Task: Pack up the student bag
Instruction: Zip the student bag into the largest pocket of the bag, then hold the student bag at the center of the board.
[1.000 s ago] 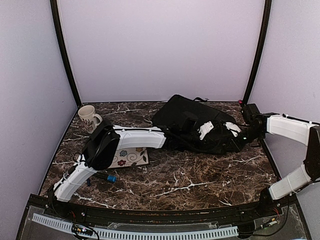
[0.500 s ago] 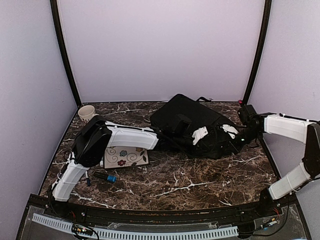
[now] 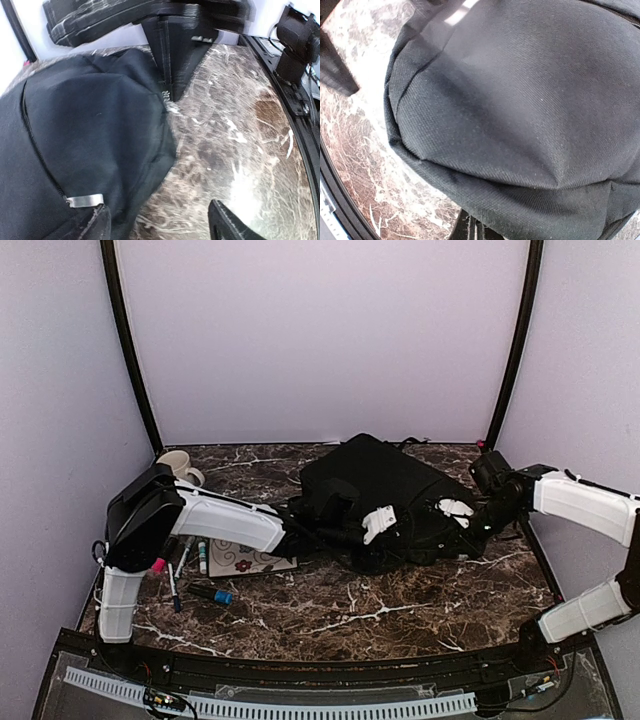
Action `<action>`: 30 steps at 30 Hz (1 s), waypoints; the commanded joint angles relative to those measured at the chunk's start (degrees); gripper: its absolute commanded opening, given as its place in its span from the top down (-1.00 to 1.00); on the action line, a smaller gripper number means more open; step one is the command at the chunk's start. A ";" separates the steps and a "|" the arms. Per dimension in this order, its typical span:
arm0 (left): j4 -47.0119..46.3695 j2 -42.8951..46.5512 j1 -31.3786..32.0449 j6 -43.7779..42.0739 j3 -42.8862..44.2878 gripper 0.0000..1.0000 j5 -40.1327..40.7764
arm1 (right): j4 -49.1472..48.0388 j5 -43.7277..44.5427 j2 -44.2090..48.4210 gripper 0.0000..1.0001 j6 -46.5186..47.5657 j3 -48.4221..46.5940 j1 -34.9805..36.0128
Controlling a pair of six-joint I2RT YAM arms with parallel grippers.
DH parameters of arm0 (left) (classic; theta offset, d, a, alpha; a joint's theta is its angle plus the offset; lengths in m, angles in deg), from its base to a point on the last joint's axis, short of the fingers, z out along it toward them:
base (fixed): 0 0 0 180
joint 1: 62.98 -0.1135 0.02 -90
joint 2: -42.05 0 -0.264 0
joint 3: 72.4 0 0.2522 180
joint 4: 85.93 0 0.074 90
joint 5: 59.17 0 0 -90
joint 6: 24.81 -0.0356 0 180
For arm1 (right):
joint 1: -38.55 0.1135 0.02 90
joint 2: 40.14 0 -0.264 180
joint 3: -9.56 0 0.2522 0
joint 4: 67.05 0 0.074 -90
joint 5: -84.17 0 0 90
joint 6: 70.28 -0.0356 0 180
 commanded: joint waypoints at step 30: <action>-2.19 -10.65 4.61 -18.39 11.56 1.00 17.45 | 15.52 5.20 -11.21 1.00 3.85 -7.37 1.01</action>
